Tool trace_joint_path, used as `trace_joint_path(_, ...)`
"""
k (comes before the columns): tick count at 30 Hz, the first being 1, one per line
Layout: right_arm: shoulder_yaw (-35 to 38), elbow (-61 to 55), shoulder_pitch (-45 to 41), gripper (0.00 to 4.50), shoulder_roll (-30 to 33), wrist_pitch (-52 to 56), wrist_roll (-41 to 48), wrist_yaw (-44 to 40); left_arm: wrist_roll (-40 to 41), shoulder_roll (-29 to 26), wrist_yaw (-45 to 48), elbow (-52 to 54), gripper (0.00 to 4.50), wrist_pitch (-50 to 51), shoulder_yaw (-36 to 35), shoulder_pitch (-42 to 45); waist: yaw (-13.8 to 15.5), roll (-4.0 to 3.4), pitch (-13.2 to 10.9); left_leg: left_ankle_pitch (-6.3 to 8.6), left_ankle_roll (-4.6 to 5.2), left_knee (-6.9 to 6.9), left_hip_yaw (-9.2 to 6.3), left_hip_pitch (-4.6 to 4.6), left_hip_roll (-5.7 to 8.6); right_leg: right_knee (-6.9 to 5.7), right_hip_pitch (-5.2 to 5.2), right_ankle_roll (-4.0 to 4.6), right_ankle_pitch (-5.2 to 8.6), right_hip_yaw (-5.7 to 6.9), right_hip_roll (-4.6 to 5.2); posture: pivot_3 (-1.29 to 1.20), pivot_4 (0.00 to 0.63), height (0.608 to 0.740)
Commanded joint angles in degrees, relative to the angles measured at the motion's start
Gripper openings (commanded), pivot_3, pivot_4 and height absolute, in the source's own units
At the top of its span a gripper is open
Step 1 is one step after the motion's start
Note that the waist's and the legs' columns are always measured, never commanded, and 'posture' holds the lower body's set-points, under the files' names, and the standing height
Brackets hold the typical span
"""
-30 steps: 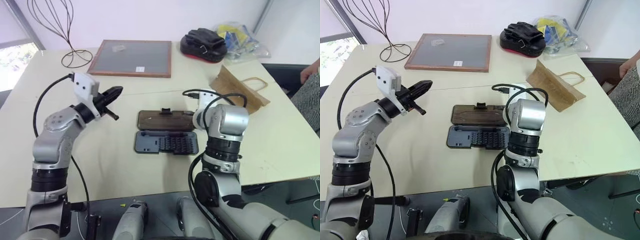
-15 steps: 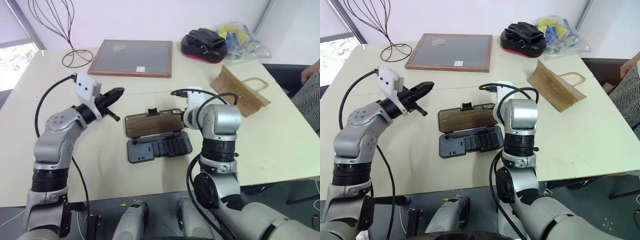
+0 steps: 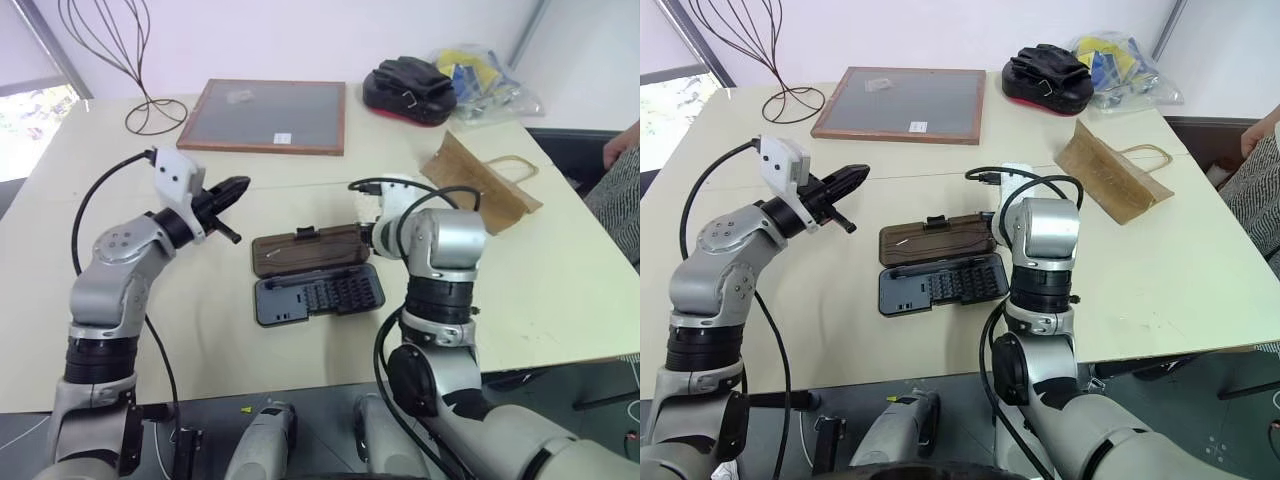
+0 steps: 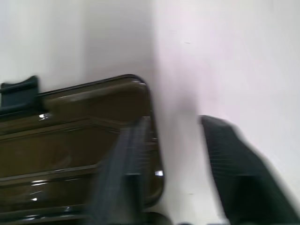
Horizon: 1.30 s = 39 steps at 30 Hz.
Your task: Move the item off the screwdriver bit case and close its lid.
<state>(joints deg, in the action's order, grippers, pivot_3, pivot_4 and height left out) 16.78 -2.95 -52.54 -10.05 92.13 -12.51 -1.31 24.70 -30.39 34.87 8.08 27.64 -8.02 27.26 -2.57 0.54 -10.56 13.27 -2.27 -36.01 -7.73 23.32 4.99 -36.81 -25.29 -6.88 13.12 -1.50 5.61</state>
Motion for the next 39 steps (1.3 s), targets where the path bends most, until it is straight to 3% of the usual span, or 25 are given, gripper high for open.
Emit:
trace_joint_path(1, 0.25, -0.96, -0.26, 4.08, -7.99, 0.37, -0.36, -0.63, 0.37, -0.37, 0.52, 2.19, 0.0, -0.91, -0.52, 0.61, -0.04, 0.0, 0.0, 0.0, 0.0, 0.0, 0.0, 0.0, 0.0, 0.0, 0.0, 0.0, 0.0, 0.0, 0.0, 0.0, 0.15, 0.734)
trace_joint_path(2, -1.94, -2.41, -0.87, 4.46, -4.67, 0.37, 1.33, -1.65, 0.99, -0.69, 1.2, 3.03, 0.0, -0.17, -0.34, 0.16, -0.1, 0.0, 0.0, 0.0, 0.0, 0.0, 0.0, 0.0, 0.0, 0.0, -0.01, 0.0, 0.0, 0.0, 0.0, 0.0, 0.15, 0.734)
trace_joint_path(6, -4.8, -7.15, -2.9, 4.46, 4.31, -5.76, 9.14, -9.06, 4.54, -2.49, 4.89, 7.87, 0.0, 3.86, 0.25, -3.18, -0.32, -0.05, -0.03, 0.0, 0.0, 0.04, 0.01, 0.01, -0.03, 0.02, -0.03, 0.0, 0.0, -0.01, 0.0, 0.0, 0.15, 0.734)
trace_joint_path(11, -4.27, -5.22, -4.84, 4.46, 12.23, -16.5, 17.78, -18.34, 10.19, -5.55, 9.29, 15.47, 0.0, 9.34, 0.19, -10.54, -0.08, -0.05, -0.04, 0.0, 0.01, 0.03, -0.02, 0.02, -0.02, 0.07, 0.02, 0.0, 0.0, 0.01, 0.0, 0.0, 0.15, 0.734)
trace_joint_path(14, -12.73, 0.25, -4.64, 4.46, 21.42, -27.9, 19.72, -29.06, 11.95, -6.58, 10.3, 20.95, 0.0, 11.21, 1.55, -18.46, -0.16, -0.05, -0.04, 0.02, 0.03, 0.05, 0.03, 0.01, -0.03, 0.18, 0.08, 0.0, 0.0, 0.0, 0.0, 0.0, 0.15, 0.734)
trace_joint_path(18, -24.01, 6.51, -2.92, 4.46, 30.1, -43.27, 18.35, -40.95, 11.41, -4.82, 8.85, 20.94, 0.0, 10.67, 2.53, -22.12, -0.06, -0.04, -0.05, 0.02, 0.04, 0.07, 0.18, 0.0, -0.05, 0.22, 0.11, 0.0, 0.0, 0.04, -0.02, 0.0, 0.15, 0.734)
trace_joint_path(28, -35.16, 20.76, -4.64, 4.46, 35.67, -62.18, 15.21, -55.89, 3.62, -2.91, 10.46, 11.82, 0.0, 3.23, 9.66, -24.2, 0.13, -0.01, -0.07, 0.03, 0.04, 0.05, 0.21, -0.01, -0.24, 0.39, 0.23, 0.01, -0.01, 0.06, -0.04, 0.0, 0.15, 0.734)
trace_joint_path(39, -36.22, 48.68, -17.25, 4.46, 31.54, -74.69, 11.59, -62.89, -1.68, -2.63, 12.63, 3.36, 0.0, -3.44, 12.56, -24.17, 0.08, -0.03, -0.06, 0.03, 0.04, 0.08, 0.14, -0.09, -0.3, 0.44, 0.28, 0.05, -0.04, 0.07, -0.06, 0.0, 0.15, 0.734)
